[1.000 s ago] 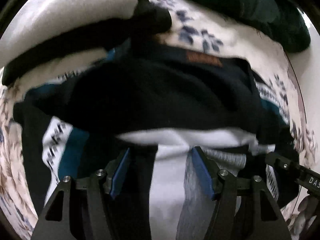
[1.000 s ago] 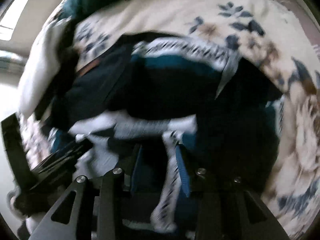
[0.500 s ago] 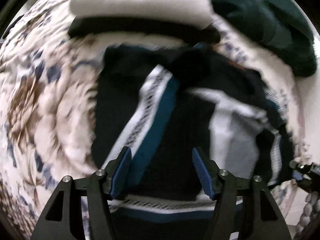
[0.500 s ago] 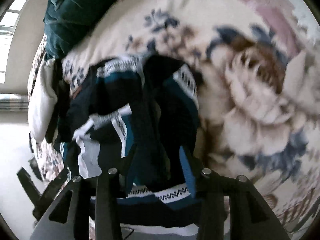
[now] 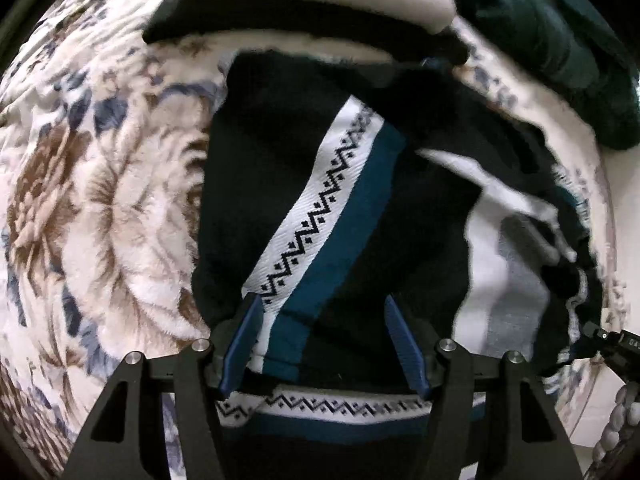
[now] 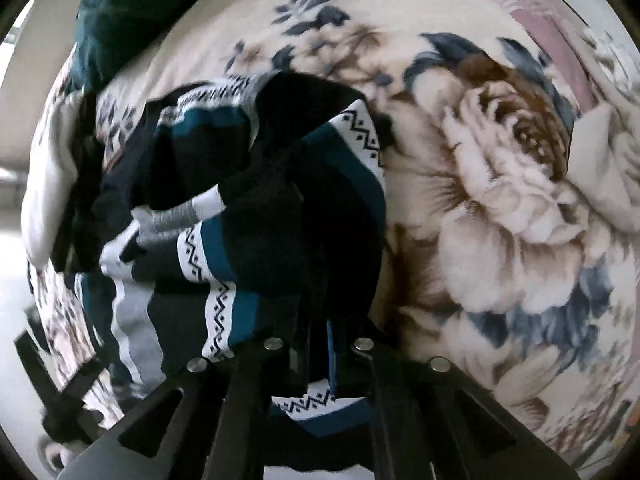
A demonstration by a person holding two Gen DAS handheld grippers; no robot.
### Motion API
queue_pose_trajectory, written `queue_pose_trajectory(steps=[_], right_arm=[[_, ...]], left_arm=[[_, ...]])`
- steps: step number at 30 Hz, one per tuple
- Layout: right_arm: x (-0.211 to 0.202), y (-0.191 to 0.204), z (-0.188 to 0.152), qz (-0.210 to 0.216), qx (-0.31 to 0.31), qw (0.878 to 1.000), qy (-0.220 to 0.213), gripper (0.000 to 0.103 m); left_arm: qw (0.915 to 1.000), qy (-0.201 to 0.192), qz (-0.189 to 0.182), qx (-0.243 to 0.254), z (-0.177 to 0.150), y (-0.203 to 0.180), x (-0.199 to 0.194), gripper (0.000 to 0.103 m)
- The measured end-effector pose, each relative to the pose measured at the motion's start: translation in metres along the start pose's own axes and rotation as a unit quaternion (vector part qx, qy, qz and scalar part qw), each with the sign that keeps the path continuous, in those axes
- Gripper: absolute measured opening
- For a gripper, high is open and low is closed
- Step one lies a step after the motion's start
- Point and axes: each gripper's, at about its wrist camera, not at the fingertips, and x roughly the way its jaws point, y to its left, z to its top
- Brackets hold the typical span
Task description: Fold small clothes
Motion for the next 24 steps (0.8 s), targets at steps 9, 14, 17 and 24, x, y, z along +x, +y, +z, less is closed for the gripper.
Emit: queue_pose_trajectory(steps=[9,14,17,24], right_arm=[[-0.060,-0.030,-0.035,0.014,0.012,1.000,0.008,0.054],[-0.120,-0.061,-0.066,0.022,-0.019,0.999,0.021,0.067],[-0.140,-0.090,-0.070,0.014,-0.034,0.999,0.029,0.067],[-0.139,-0.160,-0.033,0.023,-0.065,0.996,0.056,0.067]], left_arm=[[0.9979,-0.018,0.005,0.061,-0.035,-0.029,-0.036,0.061],[0.9923,0.003,-0.055,0.111,-0.085,-0.108,-0.060,0.061],[0.9887,0.034,-0.084,0.120,-0.134,-0.164,-0.055,0.061],[0.9802,0.137,-0.101,0.101,-0.262,-0.272,-0.010,0.061]])
